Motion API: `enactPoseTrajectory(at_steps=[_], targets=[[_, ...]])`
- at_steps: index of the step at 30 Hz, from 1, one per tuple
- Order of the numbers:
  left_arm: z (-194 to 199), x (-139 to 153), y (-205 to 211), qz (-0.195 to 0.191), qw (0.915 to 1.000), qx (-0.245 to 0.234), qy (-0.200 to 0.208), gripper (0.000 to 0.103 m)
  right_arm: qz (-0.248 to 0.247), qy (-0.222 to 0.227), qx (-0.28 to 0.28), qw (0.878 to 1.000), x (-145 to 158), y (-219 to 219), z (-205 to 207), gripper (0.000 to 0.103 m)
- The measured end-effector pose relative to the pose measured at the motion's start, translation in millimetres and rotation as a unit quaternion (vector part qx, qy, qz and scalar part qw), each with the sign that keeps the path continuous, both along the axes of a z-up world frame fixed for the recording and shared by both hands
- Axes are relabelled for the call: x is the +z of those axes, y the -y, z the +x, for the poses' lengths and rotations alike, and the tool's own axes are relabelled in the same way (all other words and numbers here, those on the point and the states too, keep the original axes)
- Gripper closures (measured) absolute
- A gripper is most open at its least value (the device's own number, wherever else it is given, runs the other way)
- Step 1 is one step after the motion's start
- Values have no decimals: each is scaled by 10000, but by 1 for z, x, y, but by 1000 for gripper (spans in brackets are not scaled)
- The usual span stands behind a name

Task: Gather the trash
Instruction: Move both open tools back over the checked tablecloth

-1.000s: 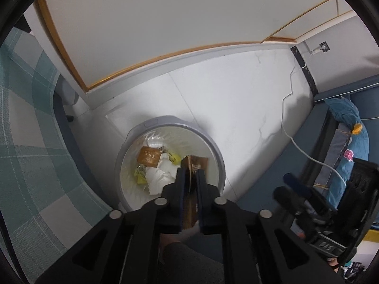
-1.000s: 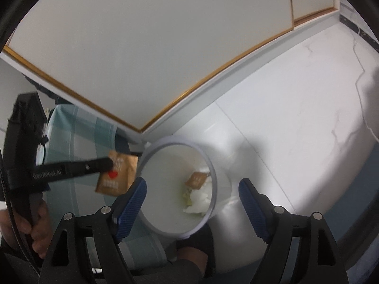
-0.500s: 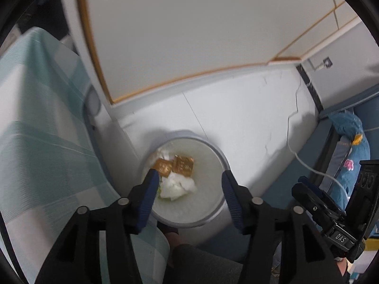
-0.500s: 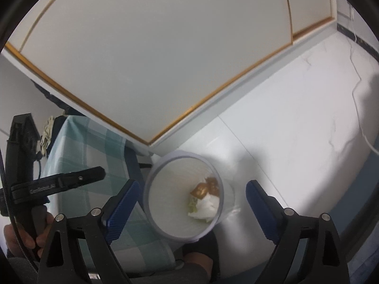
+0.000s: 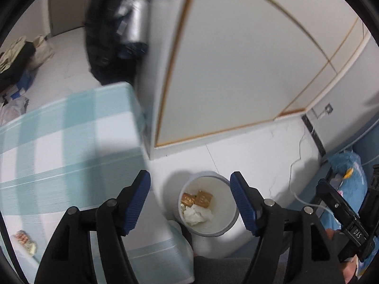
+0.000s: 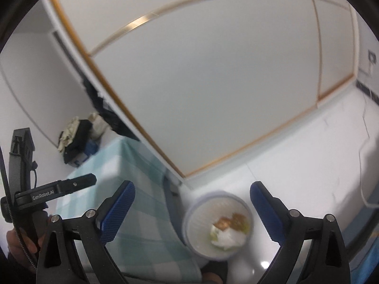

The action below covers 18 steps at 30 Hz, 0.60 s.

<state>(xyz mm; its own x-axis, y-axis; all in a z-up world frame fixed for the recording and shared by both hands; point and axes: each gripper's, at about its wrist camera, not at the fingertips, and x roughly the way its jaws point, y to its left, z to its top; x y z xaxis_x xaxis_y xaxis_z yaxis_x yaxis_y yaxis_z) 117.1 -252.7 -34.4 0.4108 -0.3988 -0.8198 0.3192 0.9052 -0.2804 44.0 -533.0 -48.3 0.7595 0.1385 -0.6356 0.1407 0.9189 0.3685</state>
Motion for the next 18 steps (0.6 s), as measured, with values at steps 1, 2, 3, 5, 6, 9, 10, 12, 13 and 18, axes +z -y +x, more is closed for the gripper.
enactPoseTrajectory(at_steps=[1, 2, 3, 5, 6, 9, 10, 12, 13, 18], targets=[[-1, 5, -9, 4, 9999, 93, 87, 35, -32, 44, 54, 10000, 6, -6, 0, 5], [-3, 11, -19, 1, 9996, 192, 194, 31, -53, 119, 124, 9998, 14, -12, 0, 5], [-5, 15, -28, -2, 9993, 268, 279, 28, -47, 217, 196, 9996, 23, -19, -1, 5], [-11, 25, -48, 15, 9976, 484, 485, 25, -37, 456, 376, 9982, 45, -36, -1, 5], [-14, 31, -62, 58, 9961, 623, 618, 24, -57, 604, 484, 9970, 57, -47, -2, 5], [-24, 40, -91, 86, 9914, 979, 866, 17, 1, 907, 819, 9925, 82, -76, -6, 5], [-26, 42, -100, 83, 9899, 1074, 919, 16, -9, 965, 872, 9915, 87, -82, -6, 5], [-26, 47, -119, 129, 9864, 1285, 1012, 16, -97, 1105, 1034, 9884, 100, -106, -8, 5], [-28, 49, -125, 137, 9853, 1354, 1036, 15, -129, 1163, 1121, 9868, 104, -117, -9, 5], [-47, 58, -174, 127, 9768, 1774, 1196, 15, -273, 1359, 1638, 9767, 111, -172, -12, 5]])
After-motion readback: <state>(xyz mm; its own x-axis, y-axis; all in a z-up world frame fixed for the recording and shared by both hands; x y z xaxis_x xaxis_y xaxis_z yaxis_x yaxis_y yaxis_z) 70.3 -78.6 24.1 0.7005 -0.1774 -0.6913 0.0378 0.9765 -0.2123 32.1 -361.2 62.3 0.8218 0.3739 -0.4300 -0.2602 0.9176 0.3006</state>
